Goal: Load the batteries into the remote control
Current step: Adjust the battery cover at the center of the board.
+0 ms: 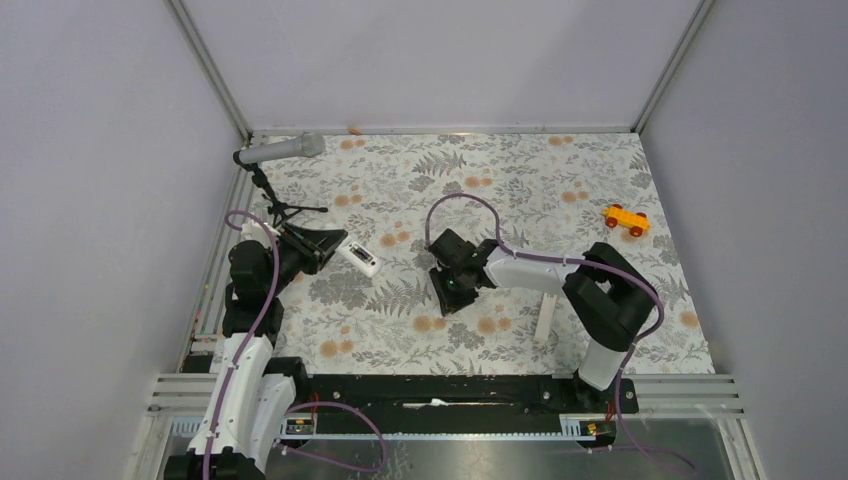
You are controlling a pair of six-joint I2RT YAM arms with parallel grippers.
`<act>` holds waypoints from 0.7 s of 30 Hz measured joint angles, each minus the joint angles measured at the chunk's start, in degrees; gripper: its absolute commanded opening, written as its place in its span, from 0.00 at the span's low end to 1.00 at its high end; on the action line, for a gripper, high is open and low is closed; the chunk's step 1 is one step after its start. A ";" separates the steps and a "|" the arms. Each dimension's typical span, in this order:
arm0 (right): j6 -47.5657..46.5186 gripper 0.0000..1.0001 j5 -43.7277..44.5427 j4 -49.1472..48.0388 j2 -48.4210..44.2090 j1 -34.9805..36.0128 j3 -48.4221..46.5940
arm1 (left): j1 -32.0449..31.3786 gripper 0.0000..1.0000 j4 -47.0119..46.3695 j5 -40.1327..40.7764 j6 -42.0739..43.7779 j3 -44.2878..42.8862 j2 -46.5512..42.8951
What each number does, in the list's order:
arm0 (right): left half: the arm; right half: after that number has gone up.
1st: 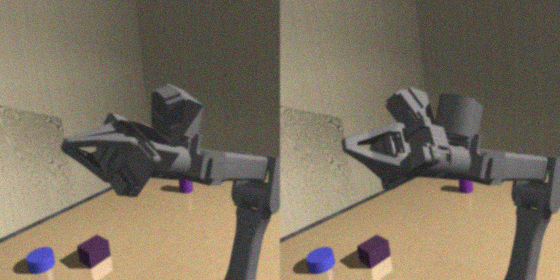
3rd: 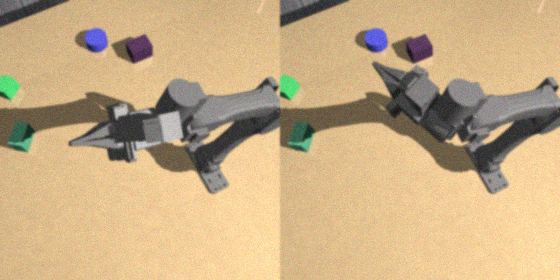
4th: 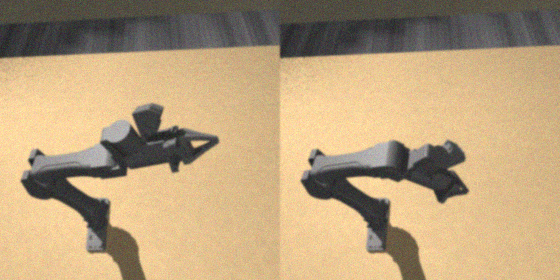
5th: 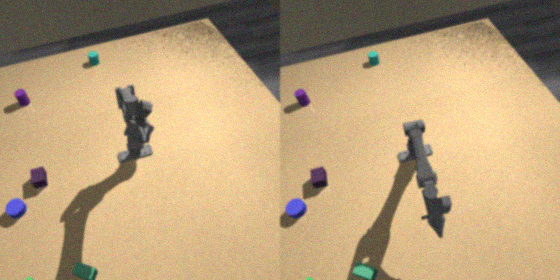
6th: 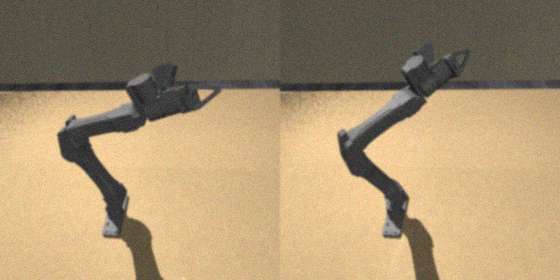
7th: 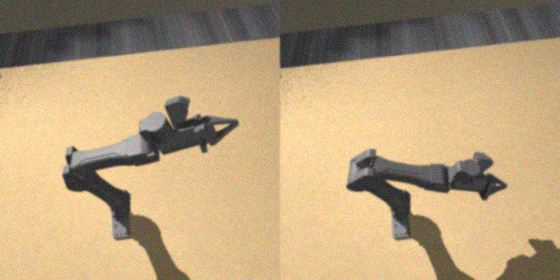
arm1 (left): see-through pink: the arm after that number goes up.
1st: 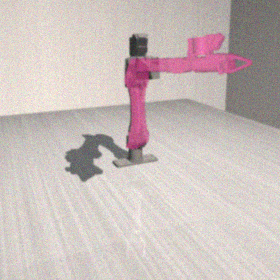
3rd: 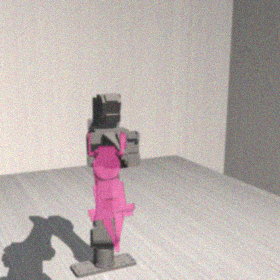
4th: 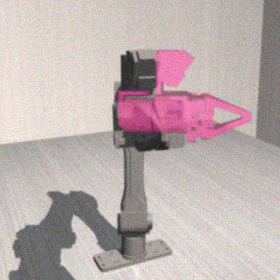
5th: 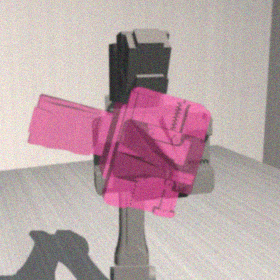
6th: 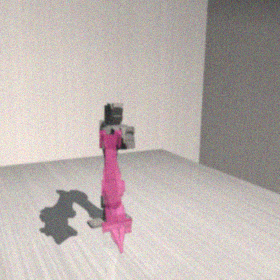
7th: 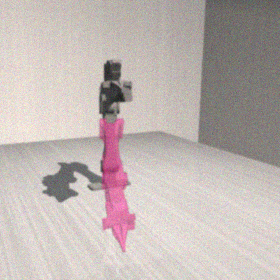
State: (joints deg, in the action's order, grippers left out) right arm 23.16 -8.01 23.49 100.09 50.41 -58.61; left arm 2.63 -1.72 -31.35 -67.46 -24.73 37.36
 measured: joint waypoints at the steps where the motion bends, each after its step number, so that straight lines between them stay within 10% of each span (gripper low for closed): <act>1: 0.24 0.34 0.94 -0.98 0.59 0.00 -0.72 | 0.04 0.00 0.28 0.07 0.09 0.00 0.00; 12: -7.56 0.81 -5.05 -4.61 0.61 -0.66 -5.11 | 0.15 0.00 2.45 0.33 1.31 -0.79 0.37; 21: -15.32 0.89 7.17 3.61 7.21 -0.66 -18.95 | 0.92 0.00 12.24 6.97 5.57 -5.68 0.35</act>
State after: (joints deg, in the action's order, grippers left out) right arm 7.84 -0.84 27.09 107.31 49.76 -77.56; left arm 3.55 10.52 -24.38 -61.89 -30.41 37.71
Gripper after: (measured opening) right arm 0.885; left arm 0.261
